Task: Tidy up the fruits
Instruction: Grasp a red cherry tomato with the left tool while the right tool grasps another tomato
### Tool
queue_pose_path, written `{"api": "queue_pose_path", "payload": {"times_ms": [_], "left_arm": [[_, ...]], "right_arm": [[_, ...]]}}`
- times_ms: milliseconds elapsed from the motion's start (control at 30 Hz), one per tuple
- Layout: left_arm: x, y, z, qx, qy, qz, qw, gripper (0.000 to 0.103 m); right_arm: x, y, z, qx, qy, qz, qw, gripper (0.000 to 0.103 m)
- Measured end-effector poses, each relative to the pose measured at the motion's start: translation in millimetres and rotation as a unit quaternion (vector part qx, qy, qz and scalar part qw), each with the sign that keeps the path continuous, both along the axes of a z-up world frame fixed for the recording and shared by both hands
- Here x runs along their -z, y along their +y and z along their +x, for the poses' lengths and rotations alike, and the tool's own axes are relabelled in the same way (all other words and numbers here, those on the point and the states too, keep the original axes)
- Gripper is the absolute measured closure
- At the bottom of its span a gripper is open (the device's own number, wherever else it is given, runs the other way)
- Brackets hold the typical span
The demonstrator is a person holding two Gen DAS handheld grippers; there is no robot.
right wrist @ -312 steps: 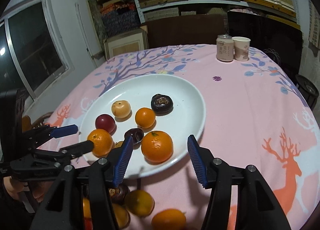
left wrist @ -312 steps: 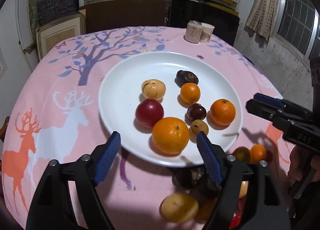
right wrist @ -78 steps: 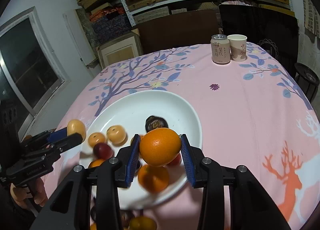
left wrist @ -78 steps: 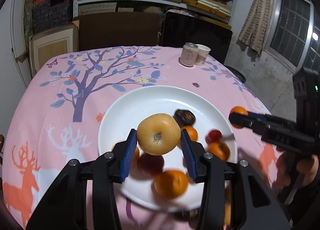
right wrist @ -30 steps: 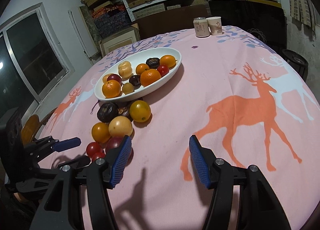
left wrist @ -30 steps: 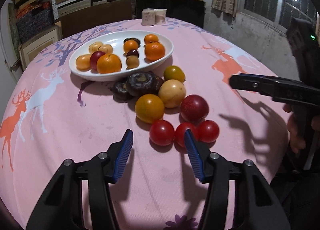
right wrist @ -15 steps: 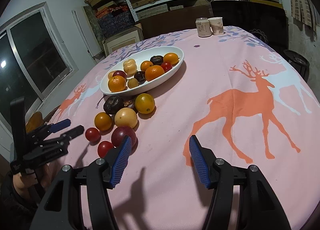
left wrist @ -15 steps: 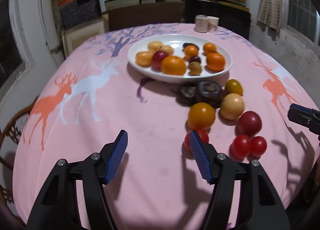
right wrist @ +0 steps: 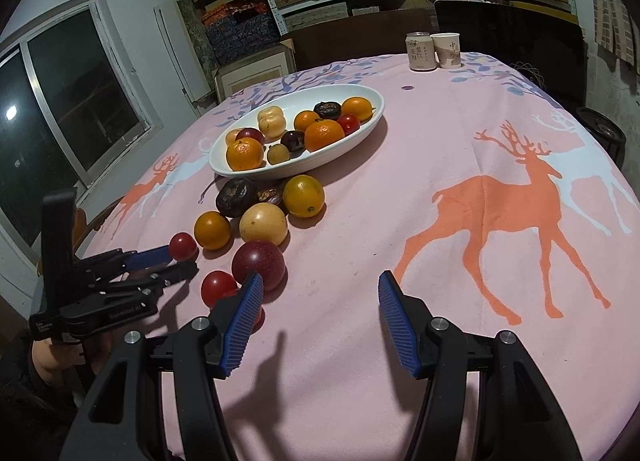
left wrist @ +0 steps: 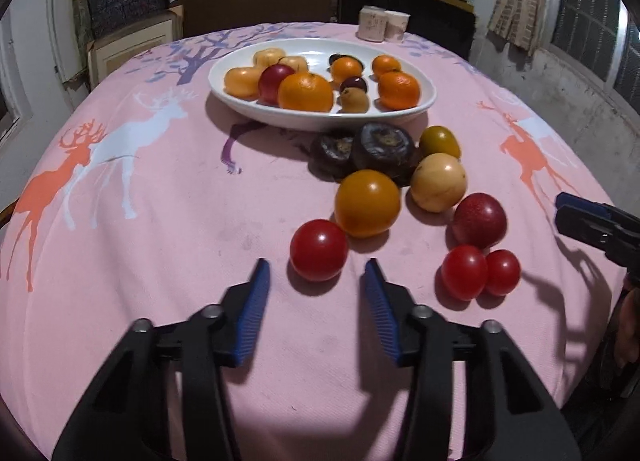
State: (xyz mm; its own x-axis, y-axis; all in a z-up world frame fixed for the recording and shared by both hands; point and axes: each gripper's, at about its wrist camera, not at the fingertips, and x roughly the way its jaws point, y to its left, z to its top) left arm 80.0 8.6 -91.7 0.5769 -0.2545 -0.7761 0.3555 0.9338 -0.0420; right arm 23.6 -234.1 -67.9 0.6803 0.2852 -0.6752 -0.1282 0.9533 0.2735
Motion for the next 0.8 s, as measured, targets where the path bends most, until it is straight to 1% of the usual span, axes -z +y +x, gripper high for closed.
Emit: {"api": "queue_pose_path", "payload": {"times_ms": [100, 233, 300, 333, 400, 433, 533, 567, 600, 633, 667, 800], "left_arm": [[0, -3, -4, 0.018, -0.012, -0.005, 0.9998, 0.076], [-5, 3, -7, 0.016, -0.027, -0.030, 0.9991, 0.076], [-7, 6, -6, 0.013, -0.027, -0.039, 0.9988, 0.076], [-7, 7, -6, 0.012, -0.026, -0.041, 0.9988, 0.076], [-8, 5, -7, 0.015, -0.030, -0.038, 0.9987, 0.076], [-8, 4, -8, 0.017, -0.032, -0.036, 0.9987, 0.076], [-8, 3, -10, 0.019, -0.032, -0.034, 0.9987, 0.076], [-7, 3, -9, 0.019, -0.030, -0.034, 0.9988, 0.076], [-7, 3, -8, 0.019, -0.027, -0.034, 0.9989, 0.076], [-5, 3, -7, 0.019, -0.022, -0.032, 0.9990, 0.076], [-4, 2, -6, 0.019, -0.018, -0.031, 0.9992, 0.076], [-2, 0, -1, 0.016, -0.008, -0.023, 0.9996, 0.075]], "right_arm": [[3, 10, 0, -0.035, 0.004, -0.002, 0.999, 0.042], [3, 35, -9, -0.108, 0.000, -0.019, 0.994, 0.042], [3, 47, -13, -0.134, -0.006, -0.038, 0.990, 0.045], [3, 52, -14, -0.140, -0.009, -0.049, 0.989, 0.050], [5, 60, -11, -0.143, -0.012, -0.068, 0.987, 0.052], [7, 63, -7, -0.142, -0.008, -0.070, 0.987, 0.054], [14, 66, 1, -0.140, 0.006, -0.068, 0.988, 0.054], [16, 68, 3, -0.139, 0.008, -0.071, 0.988, 0.057], [19, 70, 5, -0.139, 0.011, -0.073, 0.988, 0.060], [20, 71, 6, -0.139, 0.014, -0.074, 0.987, 0.067], [21, 71, 5, -0.136, 0.015, -0.076, 0.988, 0.071], [22, 66, 5, -0.131, 0.015, -0.066, 0.989, 0.072]]}}
